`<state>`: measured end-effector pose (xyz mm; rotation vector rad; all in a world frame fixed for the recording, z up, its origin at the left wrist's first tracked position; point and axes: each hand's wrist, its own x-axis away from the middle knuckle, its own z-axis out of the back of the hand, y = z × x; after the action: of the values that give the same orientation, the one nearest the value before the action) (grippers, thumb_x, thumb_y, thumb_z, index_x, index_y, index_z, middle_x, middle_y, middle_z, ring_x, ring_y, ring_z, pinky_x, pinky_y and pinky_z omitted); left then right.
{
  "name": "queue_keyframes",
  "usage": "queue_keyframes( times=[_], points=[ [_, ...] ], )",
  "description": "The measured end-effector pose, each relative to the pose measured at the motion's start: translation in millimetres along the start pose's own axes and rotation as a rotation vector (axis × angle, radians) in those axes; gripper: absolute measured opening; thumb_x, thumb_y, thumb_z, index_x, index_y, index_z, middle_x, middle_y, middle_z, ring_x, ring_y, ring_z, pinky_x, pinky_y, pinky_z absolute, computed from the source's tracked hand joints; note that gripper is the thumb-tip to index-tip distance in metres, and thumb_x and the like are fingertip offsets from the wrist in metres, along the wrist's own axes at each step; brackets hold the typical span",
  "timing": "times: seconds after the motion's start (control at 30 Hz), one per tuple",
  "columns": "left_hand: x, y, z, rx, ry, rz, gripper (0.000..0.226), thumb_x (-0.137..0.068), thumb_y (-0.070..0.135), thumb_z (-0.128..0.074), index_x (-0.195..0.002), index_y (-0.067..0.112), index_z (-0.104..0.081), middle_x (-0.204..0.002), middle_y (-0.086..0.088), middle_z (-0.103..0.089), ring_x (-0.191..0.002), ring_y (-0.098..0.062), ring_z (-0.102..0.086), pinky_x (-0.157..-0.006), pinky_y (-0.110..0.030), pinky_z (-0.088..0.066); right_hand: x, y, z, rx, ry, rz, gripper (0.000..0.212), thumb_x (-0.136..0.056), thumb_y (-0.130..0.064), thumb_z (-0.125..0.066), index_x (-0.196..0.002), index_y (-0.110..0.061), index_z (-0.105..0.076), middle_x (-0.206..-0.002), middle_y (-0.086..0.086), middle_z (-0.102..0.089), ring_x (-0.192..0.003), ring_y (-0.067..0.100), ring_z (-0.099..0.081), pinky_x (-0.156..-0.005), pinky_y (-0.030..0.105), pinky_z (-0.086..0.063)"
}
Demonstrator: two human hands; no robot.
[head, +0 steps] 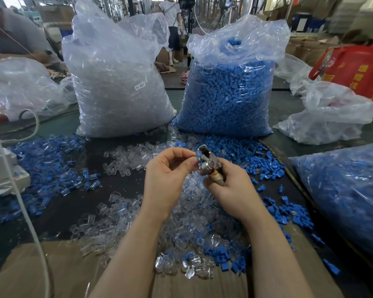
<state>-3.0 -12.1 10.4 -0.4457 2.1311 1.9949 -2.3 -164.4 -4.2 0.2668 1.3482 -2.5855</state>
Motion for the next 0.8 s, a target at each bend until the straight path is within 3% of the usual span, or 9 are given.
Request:
queue_keyframes(
  times=[0.3,0.43,0.57,0.8],
  points=[
    [-0.3,-2.6,-1.1,0.047,-0.005,0.001,0.017,-0.085,-0.001,-0.07,-0.084,0.016,-0.07,-0.078,0.004,-0.073,-0.075,-0.006,-0.068,-0.07,-0.016,-0.053,-0.9,0.5,-1.5,0.124,0.063,0.032,0.02,-0.07,-0.028,-0.048,-0.085,-0.023,-0.059,-0.064,-0.004,-0.058,-0.063,0.016,-0.053,-0.055,0.035,-0.041],
    [-0.3,-3.1,-0.8,0.044,-0.005,0.005,0.02,-0.085,0.0,-0.07,-0.083,0.02,-0.071,-0.079,0.004,-0.073,-0.076,-0.008,-0.068,-0.071,-0.018,-0.053,-0.1,1.4,-3.0,0.142,0.07,0.034,0.025,-0.069,-0.028,-0.047,-0.089,-0.021,-0.062,-0.067,-0.005,-0.061,-0.066,0.017,-0.055,-0.058,0.035,-0.044],
    [0.3,-3.2,0.2,0.045,-0.012,-0.001,0.021,-0.085,0.001,-0.07,-0.083,0.021,-0.071,-0.08,0.003,-0.073,-0.078,-0.009,-0.068,-0.072,-0.019,-0.054,-0.3,2.8,-3.9,0.13,0.069,0.054,0.018,-0.069,-0.026,-0.048,-0.084,-0.025,-0.057,-0.064,-0.006,-0.058,-0.062,0.014,-0.052,-0.054,0.033,-0.039],
    [-0.6,-2.8,0.0,0.059,-0.018,0.001,0.015,-0.086,0.0,-0.069,-0.086,0.015,-0.07,-0.079,0.003,-0.073,-0.077,-0.009,-0.068,-0.072,-0.019,-0.054,-0.4,1.7,-2.7,0.078,0.05,0.069,0.021,-0.068,-0.028,-0.051,-0.088,-0.028,-0.058,-0.066,-0.011,-0.059,-0.06,0.011,-0.051,-0.054,0.032,-0.038]
  ],
)
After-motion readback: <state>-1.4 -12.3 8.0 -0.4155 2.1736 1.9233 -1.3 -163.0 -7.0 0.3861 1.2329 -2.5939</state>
